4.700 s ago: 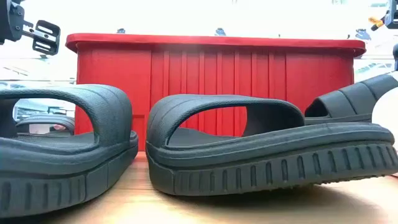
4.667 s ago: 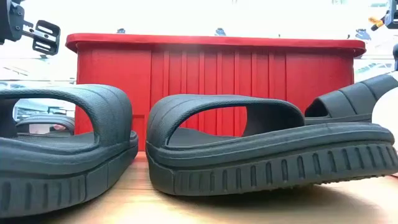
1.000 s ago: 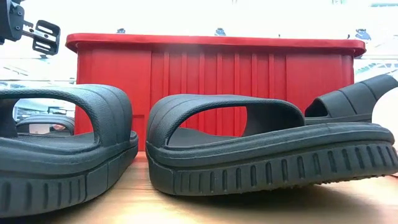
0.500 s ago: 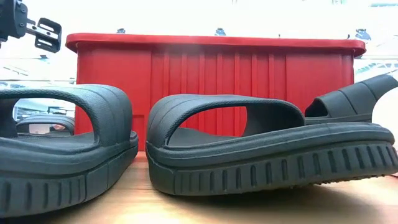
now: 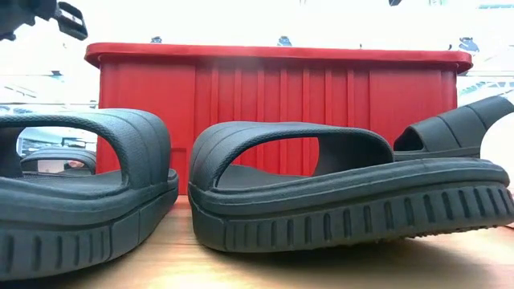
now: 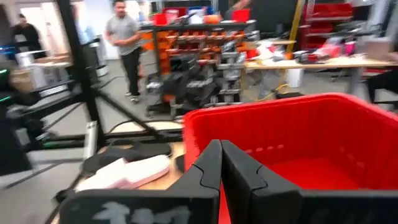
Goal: Pick and place slides into bin
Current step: Put the black slide into the red bin
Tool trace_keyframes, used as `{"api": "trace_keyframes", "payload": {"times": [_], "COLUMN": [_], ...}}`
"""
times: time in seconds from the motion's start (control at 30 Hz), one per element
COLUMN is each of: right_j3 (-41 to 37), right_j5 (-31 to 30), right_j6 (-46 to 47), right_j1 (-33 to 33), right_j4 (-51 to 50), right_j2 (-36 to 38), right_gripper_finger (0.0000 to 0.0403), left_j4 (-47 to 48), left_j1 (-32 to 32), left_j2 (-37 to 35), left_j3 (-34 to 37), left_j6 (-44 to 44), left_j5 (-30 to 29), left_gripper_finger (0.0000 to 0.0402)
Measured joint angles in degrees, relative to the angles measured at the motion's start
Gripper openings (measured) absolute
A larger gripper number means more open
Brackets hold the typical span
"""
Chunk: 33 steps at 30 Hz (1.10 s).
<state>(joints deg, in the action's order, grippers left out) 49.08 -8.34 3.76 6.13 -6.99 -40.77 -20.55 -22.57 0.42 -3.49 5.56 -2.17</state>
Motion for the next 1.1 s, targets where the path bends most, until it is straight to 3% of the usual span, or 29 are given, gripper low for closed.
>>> {"api": "trace_keyframes", "payload": {"times": [0.23, 0.57, 0.8, 1.1], "right_j3": [0.0, 0.0, 0.0, -0.1], "right_j5": [1.9, 13.1, 21.9, 25.1], "right_j6": [0.1, 3.9, 2.1, -7.6], "right_j1": [0.0, 0.3, 2.6, 6.5], "right_j4": [-6.0, -15.1, -20.3, -26.5], "right_j2": [0.5, 0.7, 0.7, 0.6], "right_gripper_finger": [0.0, 0.0, 0.0, 0.0], "left_j4": [21.7, 39.6, 46.6, 55.1], "left_j1": [0.0, 0.1, 0.1, 0.1], "left_j2": [7.2, 29.1, 41.9, 51.3], "left_j3": [-15.1, -37.0, -48.3, -58.0], "left_j6": [-2.7, -2.7, -3.1, -5.9], "left_j5": [-9.9, -15.8, -16.4, -15.9], "left_gripper_finger": [0.0026, 0.0026, 0.0026, 0.0026]}}
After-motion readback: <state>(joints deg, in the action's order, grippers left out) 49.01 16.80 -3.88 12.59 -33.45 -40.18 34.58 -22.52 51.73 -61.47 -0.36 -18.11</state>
